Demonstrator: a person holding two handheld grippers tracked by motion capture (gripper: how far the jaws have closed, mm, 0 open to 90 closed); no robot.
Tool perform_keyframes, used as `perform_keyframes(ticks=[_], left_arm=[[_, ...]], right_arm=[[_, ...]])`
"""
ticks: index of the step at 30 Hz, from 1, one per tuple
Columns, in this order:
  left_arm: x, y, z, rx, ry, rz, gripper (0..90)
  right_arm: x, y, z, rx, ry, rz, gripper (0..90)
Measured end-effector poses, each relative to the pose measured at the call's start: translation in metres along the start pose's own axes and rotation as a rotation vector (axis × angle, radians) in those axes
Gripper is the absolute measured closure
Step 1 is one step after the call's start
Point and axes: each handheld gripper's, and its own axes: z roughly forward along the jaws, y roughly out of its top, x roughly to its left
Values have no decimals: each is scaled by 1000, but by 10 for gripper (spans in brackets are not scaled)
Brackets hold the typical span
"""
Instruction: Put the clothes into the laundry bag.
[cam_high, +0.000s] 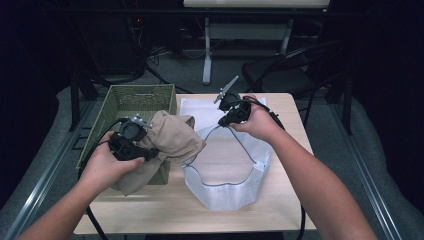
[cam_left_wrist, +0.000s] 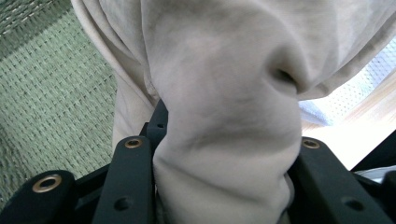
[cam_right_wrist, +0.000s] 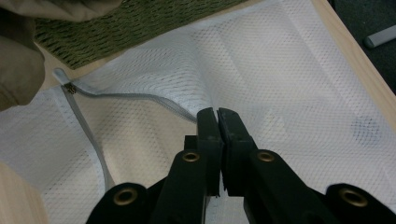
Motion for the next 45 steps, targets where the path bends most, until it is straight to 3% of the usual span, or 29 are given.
perform_keyframes(ticks=[30,45], left_arm=[[-22,0,6,-4,-52,44,588],[-52,12,23,-15,-120,105,588]], right_arm=[[-2,22,-24,-29,-35,-21,885],[-1,22,-23,-35,-34,-27,885]])
